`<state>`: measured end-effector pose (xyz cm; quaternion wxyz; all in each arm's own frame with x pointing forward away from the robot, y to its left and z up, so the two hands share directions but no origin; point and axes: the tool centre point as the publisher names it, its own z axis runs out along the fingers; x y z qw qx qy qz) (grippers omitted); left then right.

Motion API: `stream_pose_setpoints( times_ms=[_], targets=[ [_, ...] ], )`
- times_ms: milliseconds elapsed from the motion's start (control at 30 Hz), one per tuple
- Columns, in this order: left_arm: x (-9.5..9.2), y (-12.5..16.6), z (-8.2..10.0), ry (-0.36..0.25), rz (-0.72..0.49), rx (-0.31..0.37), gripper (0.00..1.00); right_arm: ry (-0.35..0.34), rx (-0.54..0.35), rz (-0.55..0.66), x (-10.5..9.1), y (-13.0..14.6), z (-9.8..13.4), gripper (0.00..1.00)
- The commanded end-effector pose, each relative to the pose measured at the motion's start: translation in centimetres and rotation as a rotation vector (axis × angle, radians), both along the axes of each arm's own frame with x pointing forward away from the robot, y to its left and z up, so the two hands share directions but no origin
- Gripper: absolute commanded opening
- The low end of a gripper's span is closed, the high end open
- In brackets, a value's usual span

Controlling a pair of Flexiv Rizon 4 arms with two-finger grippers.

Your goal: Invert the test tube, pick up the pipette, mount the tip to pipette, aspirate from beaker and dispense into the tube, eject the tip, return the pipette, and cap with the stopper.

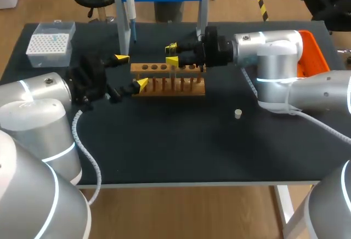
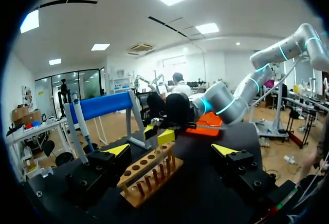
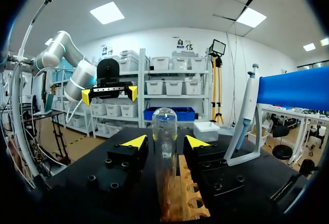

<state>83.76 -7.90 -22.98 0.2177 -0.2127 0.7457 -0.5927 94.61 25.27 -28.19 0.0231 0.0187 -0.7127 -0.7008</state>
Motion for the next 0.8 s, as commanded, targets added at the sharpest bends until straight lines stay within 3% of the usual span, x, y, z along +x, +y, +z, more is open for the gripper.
stream_pose_setpoints(
  times_ms=[33,333,800],
  targets=[
    [-0.12,-0.02,-0.10,-0.003,0.003,-0.002,1.00,0.000,0.000,-0.001,0.11,0.12,-0.17,0.38],
    [-0.12,-0.02,-0.10,-0.003,0.003,-0.002,1.00,0.001,-0.002,-0.007,0.14,0.11,-0.25,0.00],
    [-0.12,-0.02,-0.10,-0.003,0.003,-0.002,1.00,0.009,0.001,-0.022,0.05,-0.21,0.30,0.00]
  ],
)
